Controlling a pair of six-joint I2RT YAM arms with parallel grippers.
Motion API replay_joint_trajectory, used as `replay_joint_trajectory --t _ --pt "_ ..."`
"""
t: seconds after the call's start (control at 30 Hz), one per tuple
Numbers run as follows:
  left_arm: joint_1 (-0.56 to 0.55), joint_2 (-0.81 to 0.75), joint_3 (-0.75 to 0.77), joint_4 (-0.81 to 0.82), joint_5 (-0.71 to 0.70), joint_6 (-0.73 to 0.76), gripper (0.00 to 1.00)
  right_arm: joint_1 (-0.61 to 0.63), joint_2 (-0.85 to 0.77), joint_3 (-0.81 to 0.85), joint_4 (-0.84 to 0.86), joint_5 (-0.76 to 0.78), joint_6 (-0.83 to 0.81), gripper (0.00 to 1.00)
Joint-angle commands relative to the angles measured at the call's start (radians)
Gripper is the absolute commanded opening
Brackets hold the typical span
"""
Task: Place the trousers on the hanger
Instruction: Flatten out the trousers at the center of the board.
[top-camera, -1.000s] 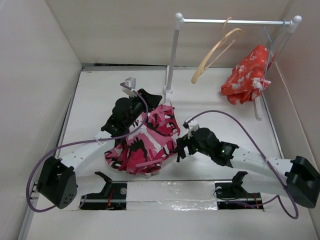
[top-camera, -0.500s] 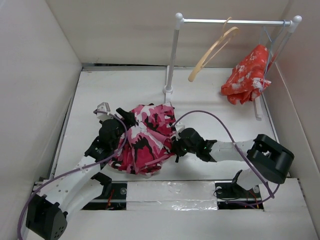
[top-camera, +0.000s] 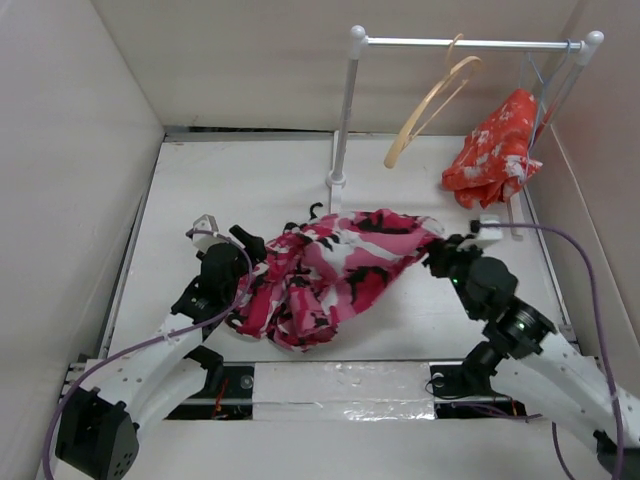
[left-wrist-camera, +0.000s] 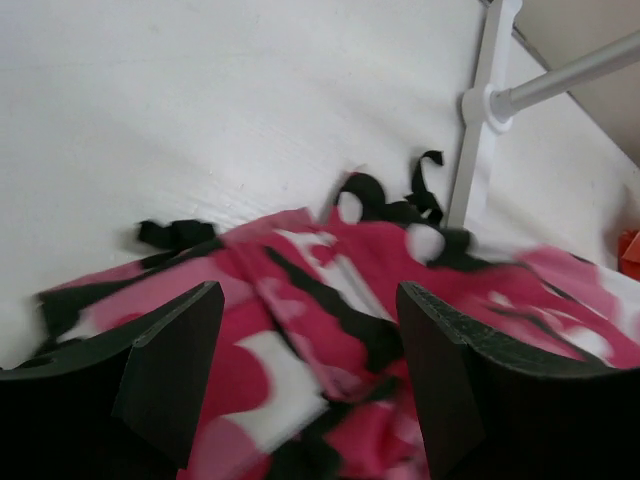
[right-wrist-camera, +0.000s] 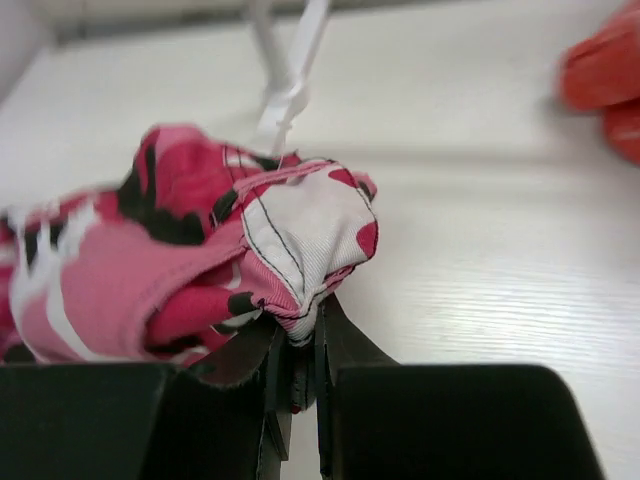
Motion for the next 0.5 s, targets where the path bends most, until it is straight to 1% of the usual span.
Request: replay_joint_trajectory --t 0.0,0.07,0.13,0.23,0.33,0.37,0.47 --pt "0.003 0.002 -0.036 -0.01 0.01 -0.027 0.68 -0.067 -0.173 -0.05 -0.208 0.204 0.06 0.0" --pt "0.003 0.022 -0.035 -0.045 0.03 -0.033 0.68 -0.092 -0.268 -0.06 -0.245 0.213 0.071 0.0" --pt "0.003 0.042 -0.044 -0.065 0.044 -0.039 0.7 -0.113 -0.308 -0.058 -0.3 0.235 0.098 0.0" --pt "0.003 0.056 -0.051 -0.102 0.058 -0.061 0.7 -0.136 -0.368 -0.047 -0.322 0.228 0.097 0.0" --pt "0.003 0.052 -0.05 -0.152 0.085 -0.076 0.71 -0.136 -0.374 -0.047 -0.293 0.218 0.057 0.0" --pt "0.003 0.045 -0.057 -0.156 0.096 -0.084 0.72 -0.136 -0.356 -0.049 -0.282 0.199 0.056 0.0" --pt "0.003 0.042 -0.077 -0.16 0.102 -0.098 0.71 -0.136 -0.328 -0.067 -0.242 0.146 0.046 0.0"
